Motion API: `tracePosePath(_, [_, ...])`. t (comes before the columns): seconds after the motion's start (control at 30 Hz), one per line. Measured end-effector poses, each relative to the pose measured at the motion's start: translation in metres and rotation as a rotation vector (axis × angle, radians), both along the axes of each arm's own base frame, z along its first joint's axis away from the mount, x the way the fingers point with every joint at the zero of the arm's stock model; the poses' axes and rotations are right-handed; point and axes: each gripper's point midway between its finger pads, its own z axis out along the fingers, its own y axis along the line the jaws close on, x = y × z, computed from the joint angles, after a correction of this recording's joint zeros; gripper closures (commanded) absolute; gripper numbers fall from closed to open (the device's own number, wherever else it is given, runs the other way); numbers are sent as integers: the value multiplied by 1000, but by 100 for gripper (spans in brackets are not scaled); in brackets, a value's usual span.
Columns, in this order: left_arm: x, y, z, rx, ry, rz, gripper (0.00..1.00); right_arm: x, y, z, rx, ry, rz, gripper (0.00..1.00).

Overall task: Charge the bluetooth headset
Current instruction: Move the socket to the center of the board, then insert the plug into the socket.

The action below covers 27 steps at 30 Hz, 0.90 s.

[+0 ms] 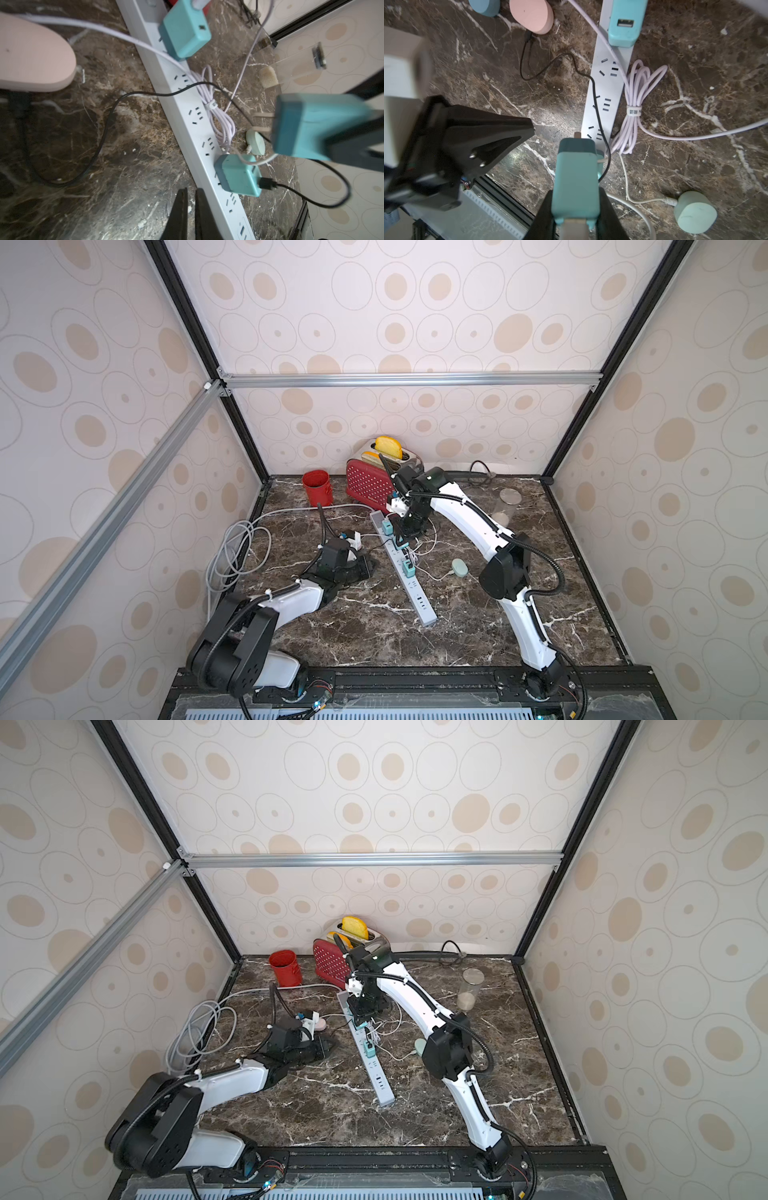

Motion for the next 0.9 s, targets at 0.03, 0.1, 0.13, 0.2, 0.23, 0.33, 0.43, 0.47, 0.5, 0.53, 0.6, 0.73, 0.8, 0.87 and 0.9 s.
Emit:
tracePosePath(0.03, [-2, 1, 3, 0, -7, -3, 89, -2, 0, -4, -14, 2, 15, 100])
tracePosePath(0.1, [-6, 1, 3, 7, 2, -11, 88, -4, -1, -9, -36, 3, 40, 100])
tracePosePath(0.13, [-8, 2, 0, 14, 12, -12, 88, -5, -1, -13, -48, 3, 52, 100])
tracePosePath(0.2, [-13, 5, -7, 28, 34, -14, 88, -6, 0, -18, -65, 7, 73, 100])
tracePosePath(0.23, [-16, 6, -10, 35, 47, -13, 88, -6, 0, -22, -75, 8, 84, 100])
tracePosePath(0.33, [-21, 10, -18, 54, 73, -8, 88, -4, 1, -34, -109, 12, 101, 100])
tracePosePath(0.43, [-22, 12, -16, 58, 72, -2, 88, 0, 0, -47, -149, 15, 104, 100])
tracePosePath(0.47, [-22, 12, -15, 59, 69, -1, 88, 1, -1, -49, -160, 14, 102, 100])
tracePosePath(0.5, [-22, 12, -15, 58, 66, 0, 88, 2, -3, -53, -174, 14, 100, 100])
tracePosePath(0.53, [-22, 13, -14, 60, 65, 3, 88, 3, -4, -55, -186, 14, 97, 100])
tracePosePath(0.6, [-22, 14, -15, 64, 68, 5, 88, 6, -6, -58, -200, 12, 90, 100])
tracePosePath(0.73, [-23, 15, -17, 74, 72, 4, 89, 12, -8, -58, -211, 1, 65, 100])
tracePosePath(0.8, [-23, 15, -19, 80, 74, 0, 89, 14, -9, -58, -210, 1, 45, 100])
tracePosePath(0.87, [-24, 15, -21, 88, 75, -5, 89, 17, -9, -58, -204, -1, 21, 100])
tracePosePath(0.9, [-24, 16, -23, 93, 79, -8, 89, 19, -9, -58, -199, -2, 11, 100])
